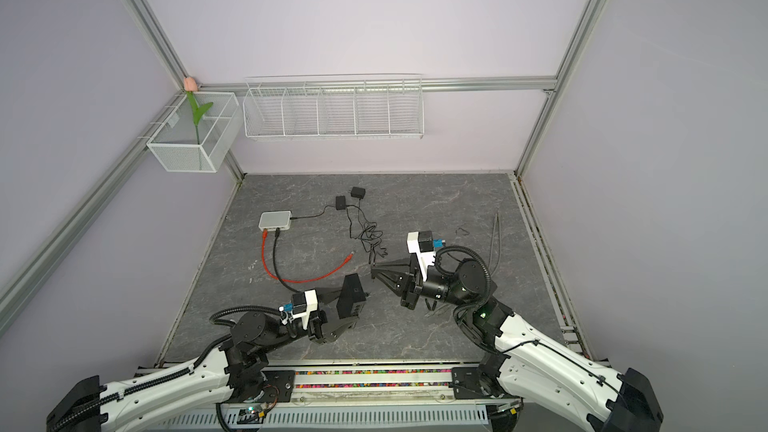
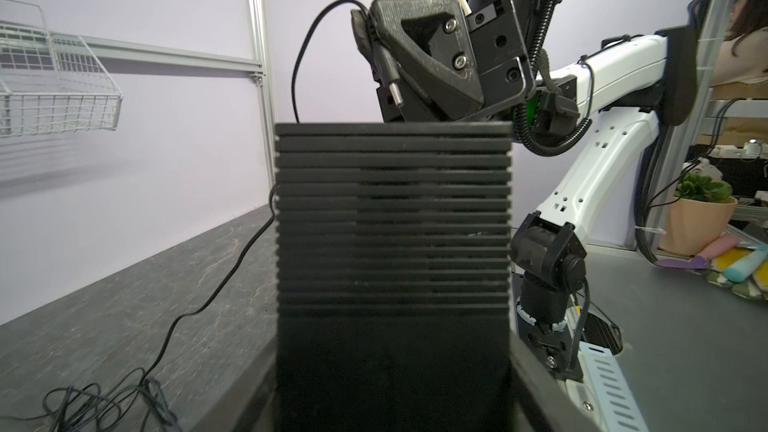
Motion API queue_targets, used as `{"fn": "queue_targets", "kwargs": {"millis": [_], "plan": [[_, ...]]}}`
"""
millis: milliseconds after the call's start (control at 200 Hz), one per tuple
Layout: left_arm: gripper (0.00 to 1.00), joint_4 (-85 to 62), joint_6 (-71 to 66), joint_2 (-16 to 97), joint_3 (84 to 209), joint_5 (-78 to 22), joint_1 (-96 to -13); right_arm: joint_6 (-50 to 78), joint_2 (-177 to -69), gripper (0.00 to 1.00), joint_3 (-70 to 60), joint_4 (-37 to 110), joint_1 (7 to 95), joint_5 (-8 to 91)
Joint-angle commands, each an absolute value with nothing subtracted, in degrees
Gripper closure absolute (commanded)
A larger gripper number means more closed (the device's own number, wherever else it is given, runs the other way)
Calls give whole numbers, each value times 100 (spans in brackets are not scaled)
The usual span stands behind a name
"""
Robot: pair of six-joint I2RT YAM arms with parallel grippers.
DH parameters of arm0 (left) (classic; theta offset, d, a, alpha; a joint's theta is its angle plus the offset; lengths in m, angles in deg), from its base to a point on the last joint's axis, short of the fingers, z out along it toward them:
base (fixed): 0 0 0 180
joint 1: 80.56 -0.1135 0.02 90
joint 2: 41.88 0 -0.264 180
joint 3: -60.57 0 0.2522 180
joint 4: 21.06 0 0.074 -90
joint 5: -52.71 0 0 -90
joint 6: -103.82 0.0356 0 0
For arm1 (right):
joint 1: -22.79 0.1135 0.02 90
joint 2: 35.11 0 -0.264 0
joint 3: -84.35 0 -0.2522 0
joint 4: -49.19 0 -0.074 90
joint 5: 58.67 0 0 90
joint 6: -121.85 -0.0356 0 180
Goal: Insert the plug into the switch port
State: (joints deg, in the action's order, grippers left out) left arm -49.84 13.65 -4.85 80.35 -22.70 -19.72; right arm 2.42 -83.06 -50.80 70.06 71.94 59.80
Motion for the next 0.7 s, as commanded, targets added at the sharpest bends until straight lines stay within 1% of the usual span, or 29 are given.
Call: {"fn": "queue_targets", "kwargs": {"millis": [0,330,695], "plan": [[100,-5284,1479,-461,8374,-1986,-1889,515,-8363,94,-4897,7242,7363,6325],[100,-5308,1458,-300,8441,-1970,-1833,702,-8365,94,-4792,7234,7611,6418],[100,-5405,1382,-267,8435,-1971,-1833,818,-8429,94,-4735,7146,7684,6385]]}}
